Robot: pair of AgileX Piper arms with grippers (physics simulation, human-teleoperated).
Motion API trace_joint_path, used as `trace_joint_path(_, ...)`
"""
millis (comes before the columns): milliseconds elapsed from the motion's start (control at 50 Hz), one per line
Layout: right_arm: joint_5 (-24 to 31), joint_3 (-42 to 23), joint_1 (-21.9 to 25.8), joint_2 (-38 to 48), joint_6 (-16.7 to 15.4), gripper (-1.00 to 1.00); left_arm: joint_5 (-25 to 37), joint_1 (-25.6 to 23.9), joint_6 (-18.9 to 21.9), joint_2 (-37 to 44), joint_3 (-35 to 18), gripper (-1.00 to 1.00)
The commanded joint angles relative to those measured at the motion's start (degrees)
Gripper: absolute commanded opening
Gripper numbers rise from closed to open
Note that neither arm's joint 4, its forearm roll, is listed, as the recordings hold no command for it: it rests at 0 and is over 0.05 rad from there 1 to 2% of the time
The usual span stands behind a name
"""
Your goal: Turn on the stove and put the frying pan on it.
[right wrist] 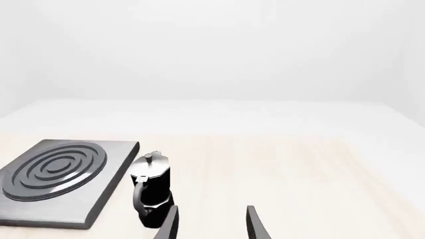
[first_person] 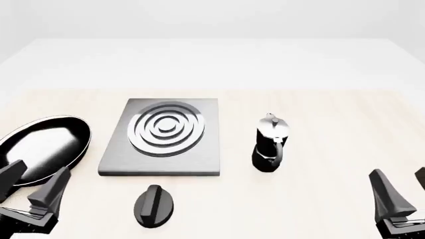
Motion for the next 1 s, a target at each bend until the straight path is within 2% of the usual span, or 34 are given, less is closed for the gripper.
trace_joint_path(20, 0.58, -0.49, 1.19, 0.04, 0.03, 1.00, 3.49, -6.05, 0.09, 8.25, -3.95, 1.00)
trace_joint_path(140, 0.83, -0.73, 1.48, -0.01, 0.36, 1.00, 6.89, -9.40, -2.21, 12.96, -7.43, 1.00)
trace_joint_path(260, 1.00, -0.90, 1.64, -0.02, 0.54, 1.00, 9.41, -10.47, -1.75, 15.00, -9.69, 1.00)
trace_joint_path(300, 1.16, -1.12, 1.75, -0.02, 0.66, 1.00, 10.78, -11.93, -3.87, 15.65, -10.66, 1.00)
trace_joint_path(360, 1.24, -1.29, 1.93, -0.02, 0.66, 1.00, 11.84, -13.69, -3.42, 16.19, -11.17, 1.00)
trace_joint_path(500, 1.32, -1.36, 2.18, -0.01, 0.70, 1.00, 14.28, -18.88, -5.81, 18.49, -11.36, 1.00)
trace_joint_path(520, 1.29, -1.35, 2.13, -0.01, 0.76, 1.00, 14.35, -19.41, -6.01, 18.78, -11.17, 1.00)
trace_joint_path(540, 1.46, -1.50, 2.28, 0.00, 0.83, 1.00, 14.27, -22.20, -7.20, 20.45, -9.85, 1.00)
trace_joint_path(600, 1.46, -1.49, 2.30, 0.01, 0.87, 1.00, 14.48, -23.43, -8.27, 20.80, -9.70, 1.00)
trace_joint_path(800, 1.69, -1.64, 2.48, 0.00, 1.07, 1.00, 11.77, -26.43, -10.44, 22.92, -7.03, 1.00)
trace_joint_path(820, 1.67, -1.57, 2.43, -0.01, 1.06, 1.00, 11.37, -27.22, -11.75, 23.41, -6.65, 1.00)
trace_joint_path(1000, 1.88, -1.82, 2.22, -0.05, 1.54, 1.00, 7.29, -28.36, -12.04, 26.89, -4.53, 1.00)
